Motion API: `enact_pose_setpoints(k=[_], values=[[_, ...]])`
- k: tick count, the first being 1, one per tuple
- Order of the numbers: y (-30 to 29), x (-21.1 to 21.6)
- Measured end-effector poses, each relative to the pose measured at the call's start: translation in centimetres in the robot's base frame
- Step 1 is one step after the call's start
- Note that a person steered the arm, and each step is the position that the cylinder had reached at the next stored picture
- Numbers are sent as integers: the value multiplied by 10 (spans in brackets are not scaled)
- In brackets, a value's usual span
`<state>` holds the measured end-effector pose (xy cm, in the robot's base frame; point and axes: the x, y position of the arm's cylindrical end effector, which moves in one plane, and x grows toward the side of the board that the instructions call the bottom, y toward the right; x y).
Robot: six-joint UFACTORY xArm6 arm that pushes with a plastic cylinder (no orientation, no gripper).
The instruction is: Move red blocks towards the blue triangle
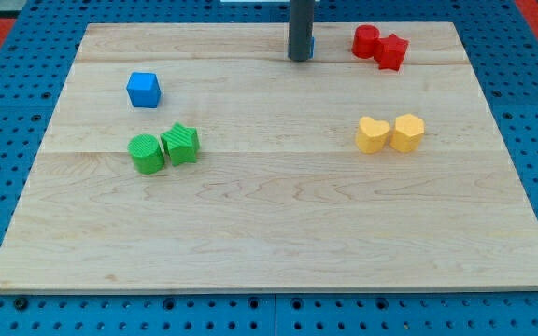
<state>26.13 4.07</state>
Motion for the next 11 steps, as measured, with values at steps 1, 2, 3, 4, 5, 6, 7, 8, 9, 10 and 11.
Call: enact_pose_setpoints(k=[1,2,3,4,5,6,7,8,9,10,11], values=[[0,-5],[45,1],[77,25],[129,27],[183,27],[199,20],[178,-1],[129,-28],[109,-30],[107,-40],[104,-53]])
